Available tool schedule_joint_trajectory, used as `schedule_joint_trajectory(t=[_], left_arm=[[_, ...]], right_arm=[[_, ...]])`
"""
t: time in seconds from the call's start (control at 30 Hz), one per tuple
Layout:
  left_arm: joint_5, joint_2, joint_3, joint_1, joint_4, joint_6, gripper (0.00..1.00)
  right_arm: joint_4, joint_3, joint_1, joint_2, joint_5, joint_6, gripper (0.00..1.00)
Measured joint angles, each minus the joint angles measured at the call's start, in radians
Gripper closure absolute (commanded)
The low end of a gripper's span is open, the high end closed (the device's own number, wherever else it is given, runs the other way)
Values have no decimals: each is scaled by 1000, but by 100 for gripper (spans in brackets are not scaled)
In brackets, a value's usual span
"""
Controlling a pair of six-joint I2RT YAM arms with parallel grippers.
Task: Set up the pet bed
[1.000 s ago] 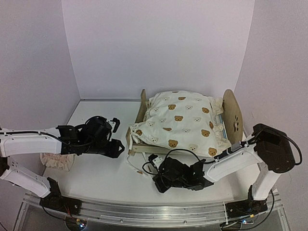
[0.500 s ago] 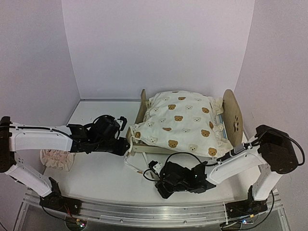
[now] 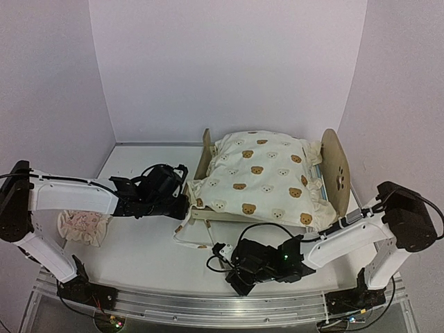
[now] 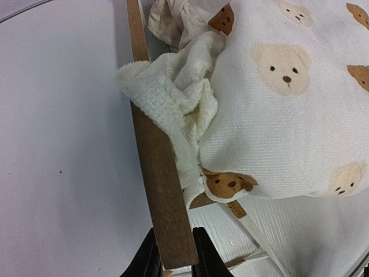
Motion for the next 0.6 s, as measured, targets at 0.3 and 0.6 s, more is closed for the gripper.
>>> schedule_joint_trajectory(t=[0.3, 0.6], left_arm=[[38, 34, 21, 36, 21, 32, 83], [77, 50, 37, 79, 28, 61, 82]], right_arm=[[-24, 46, 10, 0, -51, 0, 100], [-20, 149, 18, 57, -89, 0, 100]])
